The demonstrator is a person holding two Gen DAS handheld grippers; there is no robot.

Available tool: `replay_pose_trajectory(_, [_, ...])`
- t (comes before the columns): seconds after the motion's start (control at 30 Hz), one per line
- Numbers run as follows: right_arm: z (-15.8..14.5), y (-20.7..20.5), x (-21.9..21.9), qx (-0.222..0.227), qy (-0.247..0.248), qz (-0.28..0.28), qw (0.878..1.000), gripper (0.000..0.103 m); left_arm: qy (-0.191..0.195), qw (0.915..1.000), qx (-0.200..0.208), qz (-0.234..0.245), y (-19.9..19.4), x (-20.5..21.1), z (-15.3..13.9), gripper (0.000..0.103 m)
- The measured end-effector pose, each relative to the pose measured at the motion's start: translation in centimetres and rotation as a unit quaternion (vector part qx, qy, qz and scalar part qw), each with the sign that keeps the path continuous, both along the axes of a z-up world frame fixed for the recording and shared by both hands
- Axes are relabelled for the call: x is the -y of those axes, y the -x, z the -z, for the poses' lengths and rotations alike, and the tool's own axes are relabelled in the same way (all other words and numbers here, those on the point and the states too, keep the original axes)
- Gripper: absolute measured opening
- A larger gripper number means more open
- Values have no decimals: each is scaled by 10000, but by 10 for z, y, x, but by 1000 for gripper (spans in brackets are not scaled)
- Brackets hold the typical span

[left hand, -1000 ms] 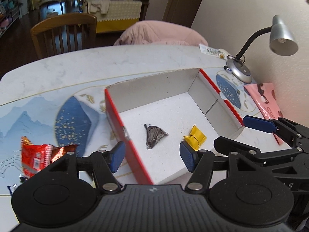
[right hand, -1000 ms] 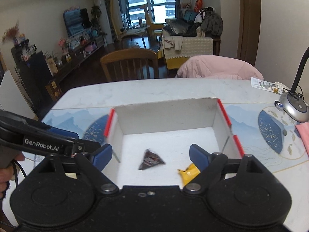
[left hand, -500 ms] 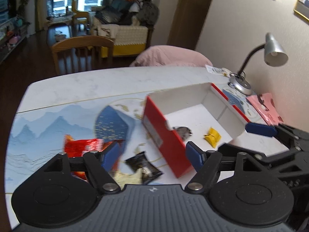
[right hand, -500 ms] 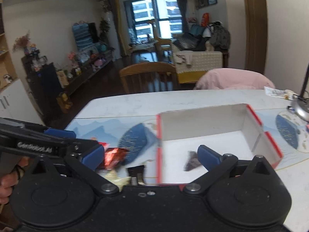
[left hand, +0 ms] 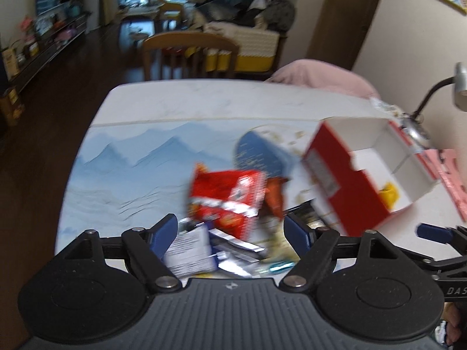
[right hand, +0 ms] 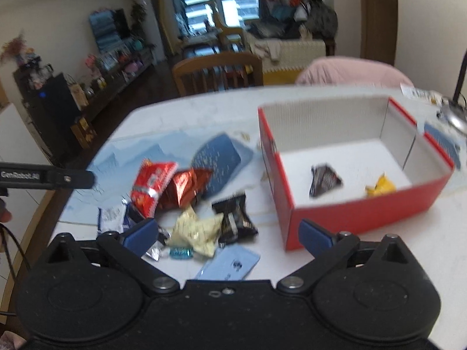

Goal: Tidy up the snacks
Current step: 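Grasp the white-blue cake packet with the left gripper while the right grasps the light-blue packet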

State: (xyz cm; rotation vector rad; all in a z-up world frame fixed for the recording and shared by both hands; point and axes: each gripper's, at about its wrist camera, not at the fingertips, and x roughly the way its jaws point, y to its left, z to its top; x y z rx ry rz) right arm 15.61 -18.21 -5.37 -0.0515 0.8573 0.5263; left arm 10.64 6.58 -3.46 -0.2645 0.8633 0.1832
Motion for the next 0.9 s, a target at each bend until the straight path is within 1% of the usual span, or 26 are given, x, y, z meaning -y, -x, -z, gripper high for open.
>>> replay_pose_trajectory(0.13, [19, 2, -12, -245, 151, 124, 9995, 103, 109, 9990, -405, -157, -6, -24, 26, 80])
replay_pose_trajectory(0.27, [39, -3, -20, -599, 252, 193, 9977, 101, 234, 9964, -801, -155, -20, -35, 53, 80])
replay_pose_trajectory(0.43, [60, -11, -27, -938, 481, 290, 9940, 98, 635, 9891, -1296, -277, -36, -45, 86, 80])
replay_pose_trajectory(0.57, [69, -15, -32, -1115, 550, 278, 9919, 97, 685, 9870, -1409, -359, -42, -46, 95, 80])
replay_pose_trajectory(0.73, [83, -22, -38, -1319, 663, 235, 9888, 95, 885, 9832, -1529, -450, -47, -52, 107, 80])
replay_pose_trajectory(0.9, [95, -26, -44, -1436, 787, 237, 9862, 90, 1097, 9793, -1632, -487, -50, -55, 116, 80])
